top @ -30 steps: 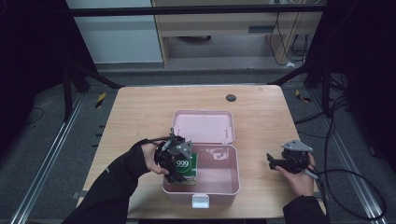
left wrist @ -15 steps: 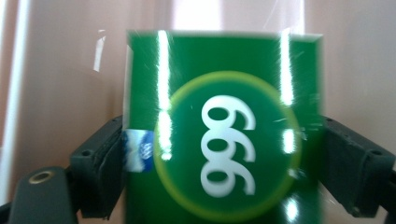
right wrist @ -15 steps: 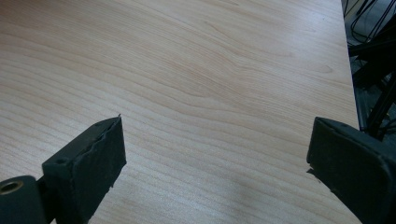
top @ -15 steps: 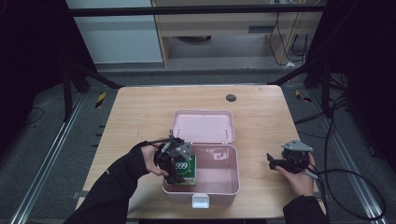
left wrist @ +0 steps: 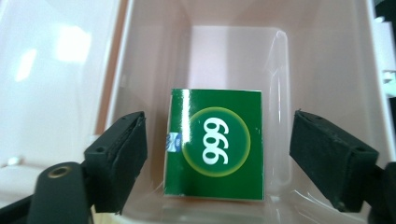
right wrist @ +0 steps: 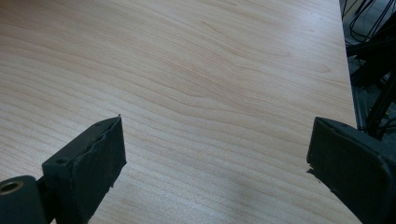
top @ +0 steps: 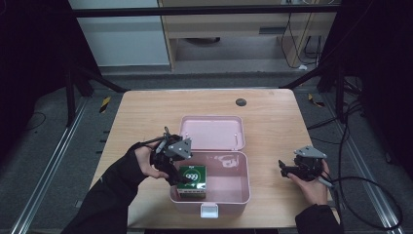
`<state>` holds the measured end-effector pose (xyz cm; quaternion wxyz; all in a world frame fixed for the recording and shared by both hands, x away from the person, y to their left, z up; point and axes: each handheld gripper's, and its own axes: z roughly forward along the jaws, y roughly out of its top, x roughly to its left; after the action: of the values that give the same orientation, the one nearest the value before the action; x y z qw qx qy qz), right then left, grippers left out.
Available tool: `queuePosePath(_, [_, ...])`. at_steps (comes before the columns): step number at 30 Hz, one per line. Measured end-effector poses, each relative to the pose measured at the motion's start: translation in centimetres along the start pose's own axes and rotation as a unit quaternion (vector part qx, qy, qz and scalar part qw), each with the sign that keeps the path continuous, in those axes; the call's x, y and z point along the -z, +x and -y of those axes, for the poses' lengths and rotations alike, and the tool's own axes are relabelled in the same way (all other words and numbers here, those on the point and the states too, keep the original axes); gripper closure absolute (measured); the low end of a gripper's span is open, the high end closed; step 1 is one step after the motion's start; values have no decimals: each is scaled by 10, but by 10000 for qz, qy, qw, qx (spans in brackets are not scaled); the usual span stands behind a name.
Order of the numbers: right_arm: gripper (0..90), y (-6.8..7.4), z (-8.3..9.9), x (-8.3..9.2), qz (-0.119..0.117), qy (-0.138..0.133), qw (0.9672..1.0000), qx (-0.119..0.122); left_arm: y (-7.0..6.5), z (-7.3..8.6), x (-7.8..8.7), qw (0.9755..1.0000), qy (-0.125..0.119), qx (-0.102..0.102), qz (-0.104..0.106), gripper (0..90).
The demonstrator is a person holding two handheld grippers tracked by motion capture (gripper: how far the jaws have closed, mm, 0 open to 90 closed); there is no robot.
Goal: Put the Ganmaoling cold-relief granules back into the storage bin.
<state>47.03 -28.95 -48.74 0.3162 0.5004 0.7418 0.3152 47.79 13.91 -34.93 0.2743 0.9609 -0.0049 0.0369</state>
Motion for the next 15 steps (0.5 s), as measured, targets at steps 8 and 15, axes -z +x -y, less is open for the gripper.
queuePosePath(8, [48,0,0,0,6,-28,10000,-4,0,13,31,9981,-396,277,-391,245])
queuePosePath(15, [48,0,0,0,-12,-13,10000,-24,-1,37,51,9934,-602,608,-766,257])
